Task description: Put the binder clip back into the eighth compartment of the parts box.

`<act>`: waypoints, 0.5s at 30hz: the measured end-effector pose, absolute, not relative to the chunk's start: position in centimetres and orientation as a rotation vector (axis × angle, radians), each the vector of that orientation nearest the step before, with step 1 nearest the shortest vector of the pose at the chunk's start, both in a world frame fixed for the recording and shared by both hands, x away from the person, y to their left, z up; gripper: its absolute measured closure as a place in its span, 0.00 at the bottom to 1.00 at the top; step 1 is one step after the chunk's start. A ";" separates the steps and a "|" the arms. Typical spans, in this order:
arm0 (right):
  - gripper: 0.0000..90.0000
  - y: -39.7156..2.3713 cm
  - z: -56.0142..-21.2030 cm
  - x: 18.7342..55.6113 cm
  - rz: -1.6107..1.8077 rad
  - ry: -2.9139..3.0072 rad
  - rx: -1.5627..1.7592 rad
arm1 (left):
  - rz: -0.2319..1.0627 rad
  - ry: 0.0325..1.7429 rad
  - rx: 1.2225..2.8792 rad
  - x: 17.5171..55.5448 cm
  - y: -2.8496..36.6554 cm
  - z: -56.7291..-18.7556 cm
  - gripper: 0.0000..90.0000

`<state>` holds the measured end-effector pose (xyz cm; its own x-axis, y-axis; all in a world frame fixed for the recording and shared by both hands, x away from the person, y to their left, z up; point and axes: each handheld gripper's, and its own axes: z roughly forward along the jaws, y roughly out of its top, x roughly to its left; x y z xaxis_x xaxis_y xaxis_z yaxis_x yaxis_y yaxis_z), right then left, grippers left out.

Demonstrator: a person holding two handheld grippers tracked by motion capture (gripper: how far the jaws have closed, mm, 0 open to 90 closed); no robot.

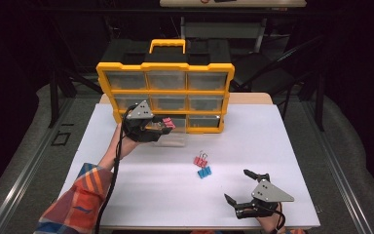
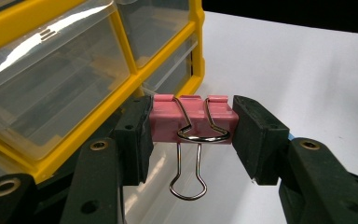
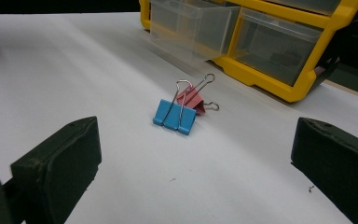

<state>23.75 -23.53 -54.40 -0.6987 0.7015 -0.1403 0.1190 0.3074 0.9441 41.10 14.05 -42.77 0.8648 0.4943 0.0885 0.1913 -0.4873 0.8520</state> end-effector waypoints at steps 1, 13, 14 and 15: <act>0.01 -23.5 -54.4 23.8 1.402 2.036 0.725 | 0.404 0.502 2.082 41.2 14.0 -42.8 0.55; 0.01 -23.5 -54.4 23.8 1.400 2.037 0.726 | 0.477 0.659 2.046 42.7 13.7 -43.1 0.55; 0.01 -23.5 -54.4 23.8 1.401 2.037 0.726 | 0.484 0.674 2.040 42.8 13.7 -43.2 0.55; 0.01 -23.5 -54.4 23.8 1.400 2.037 0.727 | 0.489 0.693 2.034 42.9 13.7 -43.3 0.55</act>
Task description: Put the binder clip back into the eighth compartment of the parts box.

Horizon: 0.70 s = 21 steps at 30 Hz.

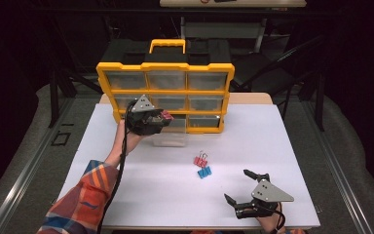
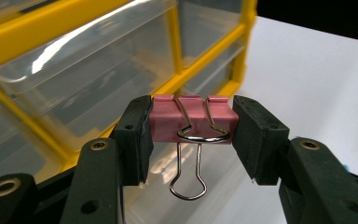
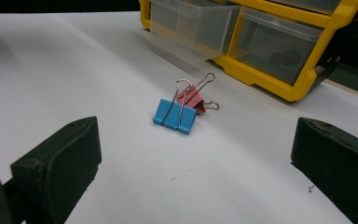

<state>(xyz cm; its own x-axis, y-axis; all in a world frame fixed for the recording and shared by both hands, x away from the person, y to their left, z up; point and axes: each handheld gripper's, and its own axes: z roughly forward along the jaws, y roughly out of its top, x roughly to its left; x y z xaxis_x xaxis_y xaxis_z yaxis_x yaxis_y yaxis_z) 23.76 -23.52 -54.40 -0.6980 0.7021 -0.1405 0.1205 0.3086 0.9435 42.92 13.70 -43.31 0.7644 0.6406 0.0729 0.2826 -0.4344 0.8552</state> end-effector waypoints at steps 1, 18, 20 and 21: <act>0.01 -23.5 -54.4 23.7 1.402 2.037 0.729 | 0.484 0.710 2.027 43.0 13.7 -43.4 0.55; 0.01 -23.5 -54.4 23.8 1.399 2.037 0.729 | 0.493 0.835 2.022 43.8 13.3 -45.0 0.55; 0.01 -23.5 -54.4 23.8 1.398 2.037 0.730 | 0.489 0.840 2.022 43.9 13.2 -45.2 0.55; 0.01 -23.5 -54.4 23.8 1.398 2.038 0.730 | 0.490 0.843 2.021 44.0 13.2 -45.3 0.55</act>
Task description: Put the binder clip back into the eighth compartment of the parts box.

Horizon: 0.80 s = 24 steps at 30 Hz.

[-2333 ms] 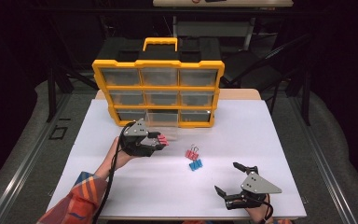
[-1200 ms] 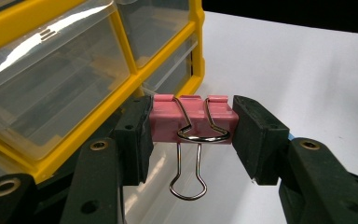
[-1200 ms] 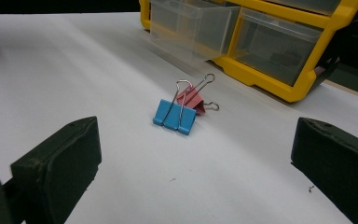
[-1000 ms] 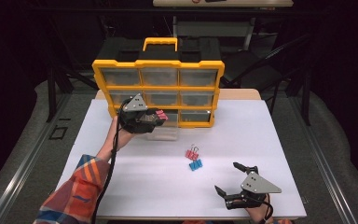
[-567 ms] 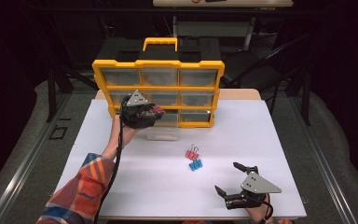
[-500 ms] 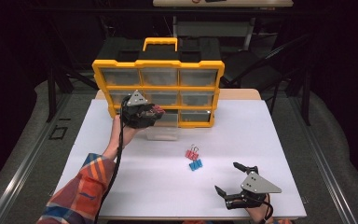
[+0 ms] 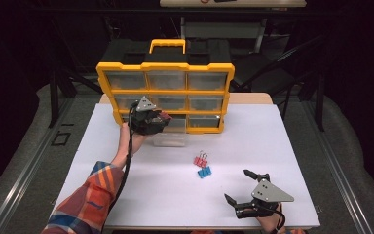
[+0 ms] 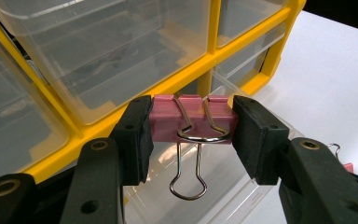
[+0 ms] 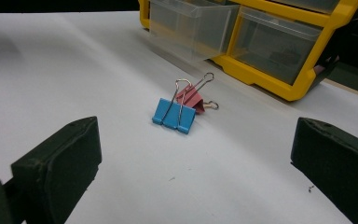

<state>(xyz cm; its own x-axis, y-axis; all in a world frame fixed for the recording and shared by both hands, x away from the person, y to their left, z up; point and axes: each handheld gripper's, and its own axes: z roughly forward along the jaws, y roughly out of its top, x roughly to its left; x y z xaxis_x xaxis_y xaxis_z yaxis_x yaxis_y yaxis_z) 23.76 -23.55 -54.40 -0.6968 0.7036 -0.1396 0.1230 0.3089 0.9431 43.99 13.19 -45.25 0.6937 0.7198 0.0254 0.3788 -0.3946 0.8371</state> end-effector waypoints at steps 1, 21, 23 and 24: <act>0.01 -23.5 -54.4 23.8 1.398 2.038 0.731 | 0.495 0.844 2.022 44.0 13.1 -45.3 0.55; 0.01 -23.6 -54.5 23.8 1.393 2.044 0.731 | 0.467 0.867 2.026 44.2 13.1 -47.0 0.39; 0.01 -23.6 -54.4 23.8 1.394 2.043 0.730 | 0.481 0.862 2.027 44.0 13.1 -46.7 0.30; 0.01 -23.6 -54.4 23.8 1.393 2.042 0.729 | 0.486 0.858 2.027 43.8 13.1 -46.6 0.25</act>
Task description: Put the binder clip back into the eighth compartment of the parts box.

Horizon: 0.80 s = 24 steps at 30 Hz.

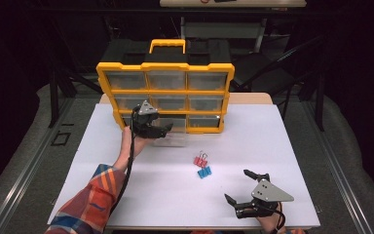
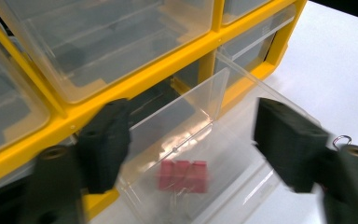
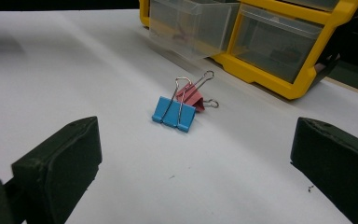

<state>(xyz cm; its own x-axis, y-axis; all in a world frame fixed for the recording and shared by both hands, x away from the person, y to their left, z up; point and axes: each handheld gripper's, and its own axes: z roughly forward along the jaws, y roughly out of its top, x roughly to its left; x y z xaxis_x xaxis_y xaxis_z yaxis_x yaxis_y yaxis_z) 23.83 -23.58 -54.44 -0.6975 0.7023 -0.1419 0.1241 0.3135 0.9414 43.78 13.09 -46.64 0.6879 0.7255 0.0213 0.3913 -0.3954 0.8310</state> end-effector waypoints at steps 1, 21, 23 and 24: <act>0.01 -23.6 -54.4 23.8 1.393 2.043 0.729 | 0.494 0.849 2.032 43.6 13.1 -46.5 0.19; 0.01 -23.5 -54.6 24.0 1.388 2.056 0.741 | 0.551 0.793 2.031 38.0 15.9 -47.1 0.02; 0.01 -23.4 -54.6 24.0 1.389 2.057 0.742 | 0.557 0.793 2.038 37.4 16.2 -47.5 0.02; 0.01 -23.4 -54.6 24.0 1.388 2.059 0.744 | 0.562 0.793 2.042 37.1 16.2 -47.8 0.01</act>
